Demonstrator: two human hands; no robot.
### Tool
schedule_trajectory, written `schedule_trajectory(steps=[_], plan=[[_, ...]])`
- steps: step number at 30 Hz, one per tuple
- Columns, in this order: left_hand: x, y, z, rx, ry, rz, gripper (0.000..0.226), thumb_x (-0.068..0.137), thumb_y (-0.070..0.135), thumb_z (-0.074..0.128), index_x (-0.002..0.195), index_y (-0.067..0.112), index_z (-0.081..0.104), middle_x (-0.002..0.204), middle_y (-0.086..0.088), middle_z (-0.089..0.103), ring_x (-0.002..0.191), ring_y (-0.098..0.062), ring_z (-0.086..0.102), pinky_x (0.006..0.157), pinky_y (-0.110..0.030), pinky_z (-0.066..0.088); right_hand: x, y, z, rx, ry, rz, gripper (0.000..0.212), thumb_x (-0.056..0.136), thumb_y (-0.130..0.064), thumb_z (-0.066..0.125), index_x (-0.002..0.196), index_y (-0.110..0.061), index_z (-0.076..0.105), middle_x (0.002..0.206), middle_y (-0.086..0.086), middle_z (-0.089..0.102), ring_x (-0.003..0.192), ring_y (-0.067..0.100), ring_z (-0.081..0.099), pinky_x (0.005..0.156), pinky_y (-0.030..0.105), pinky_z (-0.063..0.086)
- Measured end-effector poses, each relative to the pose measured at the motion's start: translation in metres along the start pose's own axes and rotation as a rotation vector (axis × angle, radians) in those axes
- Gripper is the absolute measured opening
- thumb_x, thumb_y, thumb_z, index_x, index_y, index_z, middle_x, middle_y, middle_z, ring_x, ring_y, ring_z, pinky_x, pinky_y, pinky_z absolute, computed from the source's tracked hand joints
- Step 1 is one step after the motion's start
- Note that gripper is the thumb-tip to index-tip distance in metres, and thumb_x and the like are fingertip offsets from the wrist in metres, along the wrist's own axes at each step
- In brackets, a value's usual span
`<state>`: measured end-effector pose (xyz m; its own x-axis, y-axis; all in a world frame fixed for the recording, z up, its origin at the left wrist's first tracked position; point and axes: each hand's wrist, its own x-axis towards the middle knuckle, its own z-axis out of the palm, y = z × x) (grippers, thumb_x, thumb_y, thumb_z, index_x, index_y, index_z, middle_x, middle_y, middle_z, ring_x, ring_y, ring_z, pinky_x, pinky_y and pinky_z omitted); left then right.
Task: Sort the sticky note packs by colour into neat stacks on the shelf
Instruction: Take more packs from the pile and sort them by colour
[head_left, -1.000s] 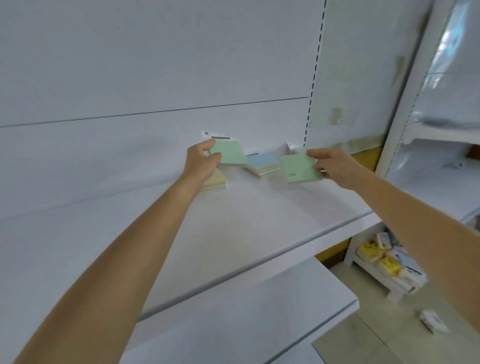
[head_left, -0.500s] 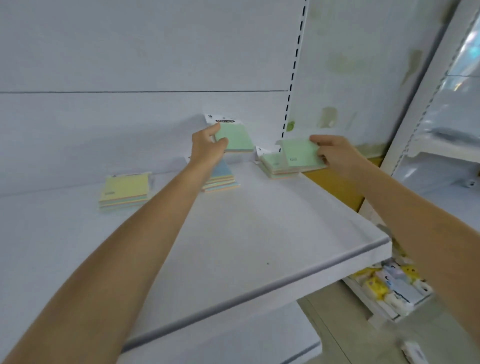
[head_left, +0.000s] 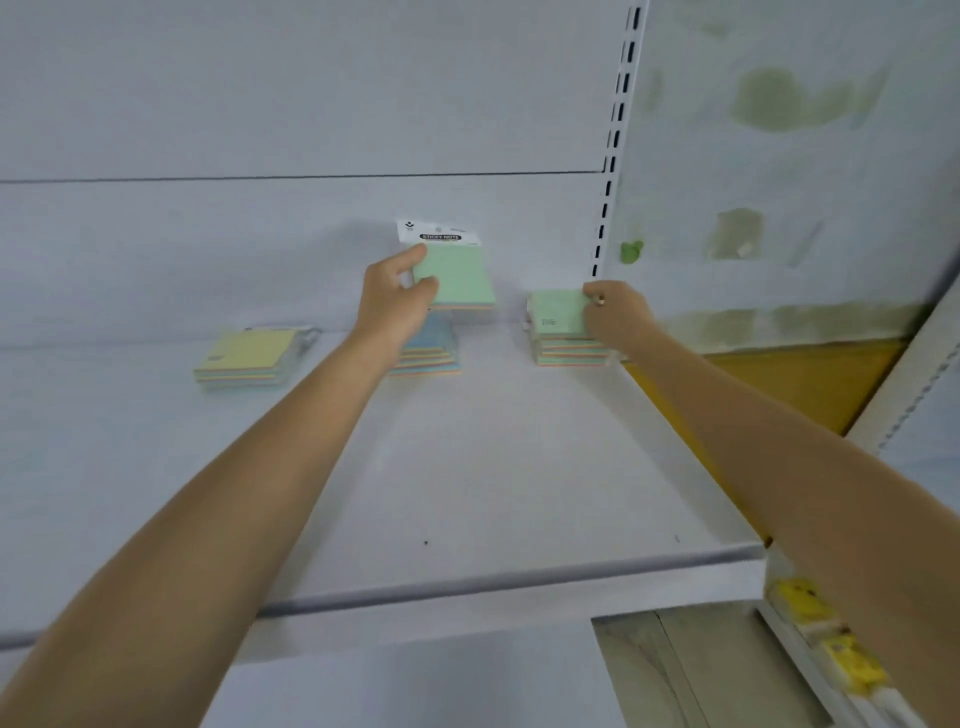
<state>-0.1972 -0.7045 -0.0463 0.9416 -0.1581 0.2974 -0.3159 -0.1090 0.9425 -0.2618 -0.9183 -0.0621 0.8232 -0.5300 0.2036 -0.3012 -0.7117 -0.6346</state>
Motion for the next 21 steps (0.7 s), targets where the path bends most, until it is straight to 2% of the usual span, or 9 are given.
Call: schedule_trajectory(steps=[3,6,7,8,11,15,18,19,21], plan=[[-0.002,0.005,0.002,0.005,-0.01,0.02,0.048,0.084,-0.001,0.053,0.132,0.002,0.048,0.14,-0.008,0.049,0.129,-0.02,0.048,0.113,-0.038,0.036,-0.002,0.003,0.002,-0.072,-0.019,-0.043,0.032,0.087,0.0,0.034,0.111,0.002,0.056,0.118,0.028,0.05,0.111,0.039,0.049,0.089,0.039,0.043],[-0.003,0.012,0.01,0.034,-0.032,0.038,0.048,0.086,0.0,0.051,0.133,0.004,0.047,0.141,-0.006,0.048,0.128,-0.019,0.048,0.102,-0.025,0.045,-0.009,0.006,-0.002,-0.17,-0.013,-0.106,0.045,0.091,-0.008,0.036,0.137,-0.009,0.039,0.143,0.019,0.034,0.131,0.036,0.032,0.106,0.04,0.031],[-0.003,0.014,0.014,0.043,-0.042,0.04,0.048,0.086,0.001,0.051,0.133,0.005,0.047,0.141,-0.006,0.047,0.128,-0.019,0.048,0.093,-0.019,0.049,-0.014,0.007,-0.003,-0.198,0.003,-0.149,0.047,0.093,-0.011,0.037,0.139,-0.009,0.035,0.146,0.017,0.03,0.133,0.035,0.028,0.108,0.04,0.028],[-0.003,0.015,0.018,0.049,-0.052,0.037,0.048,0.086,0.001,0.051,0.133,0.005,0.047,0.142,-0.006,0.046,0.128,-0.02,0.048,0.091,-0.018,0.05,-0.02,0.009,-0.004,-0.213,0.017,-0.194,0.048,0.093,-0.015,0.039,0.14,-0.01,0.032,0.148,0.016,0.027,0.134,0.034,0.026,0.109,0.04,0.027],[-0.003,0.017,0.031,0.058,-0.085,0.022,0.048,0.084,0.002,0.053,0.132,0.004,0.049,0.142,-0.009,0.046,0.128,-0.024,0.048,0.107,-0.04,0.043,-0.047,0.017,-0.006,-0.242,0.009,-0.355,0.05,0.093,-0.023,0.045,0.141,-0.011,0.033,0.151,0.012,0.026,0.137,0.032,0.024,0.112,0.04,0.024],[-0.005,0.021,0.053,0.057,-0.141,-0.01,0.048,0.08,0.003,0.055,0.128,0.0,0.051,0.134,-0.011,0.051,0.121,-0.025,0.051,0.105,-0.045,0.044,-0.078,0.031,-0.001,-0.303,-0.17,-0.478,0.056,0.09,-0.037,0.049,0.141,-0.02,0.033,0.155,0.003,0.022,0.142,0.023,0.016,0.118,0.037,0.015],[-0.006,0.022,0.074,0.075,-0.206,-0.009,0.025,0.068,0.014,0.055,0.09,0.01,0.066,0.11,-0.009,0.052,0.102,-0.019,0.052,0.1,-0.046,0.047,-0.085,0.034,-0.002,-0.36,-0.246,-0.434,0.056,0.089,-0.045,0.047,0.141,-0.027,0.033,0.155,-0.002,0.022,0.144,0.02,0.013,0.12,0.038,0.011],[-0.005,0.02,0.081,0.101,-0.22,-0.005,0.023,0.07,0.013,0.056,0.091,0.01,0.066,0.113,-0.011,0.053,0.104,-0.02,0.053,0.101,-0.046,0.046,-0.085,0.034,-0.002,-0.371,-0.262,-0.426,0.054,0.09,-0.047,0.046,0.14,-0.028,0.035,0.154,-0.003,0.024,0.144,0.02,0.013,0.119,0.038,0.011],[0.0,0.015,0.093,0.202,-0.253,0.007,0.041,0.082,0.007,0.058,0.121,-0.002,0.057,0.132,-0.02,0.052,0.123,-0.027,0.049,0.106,-0.044,0.042,-0.086,0.034,-0.003,-0.36,-0.306,-0.41,0.051,0.09,-0.047,0.044,0.137,-0.028,0.04,0.152,-0.003,0.03,0.143,0.019,0.018,0.119,0.038,0.014]])
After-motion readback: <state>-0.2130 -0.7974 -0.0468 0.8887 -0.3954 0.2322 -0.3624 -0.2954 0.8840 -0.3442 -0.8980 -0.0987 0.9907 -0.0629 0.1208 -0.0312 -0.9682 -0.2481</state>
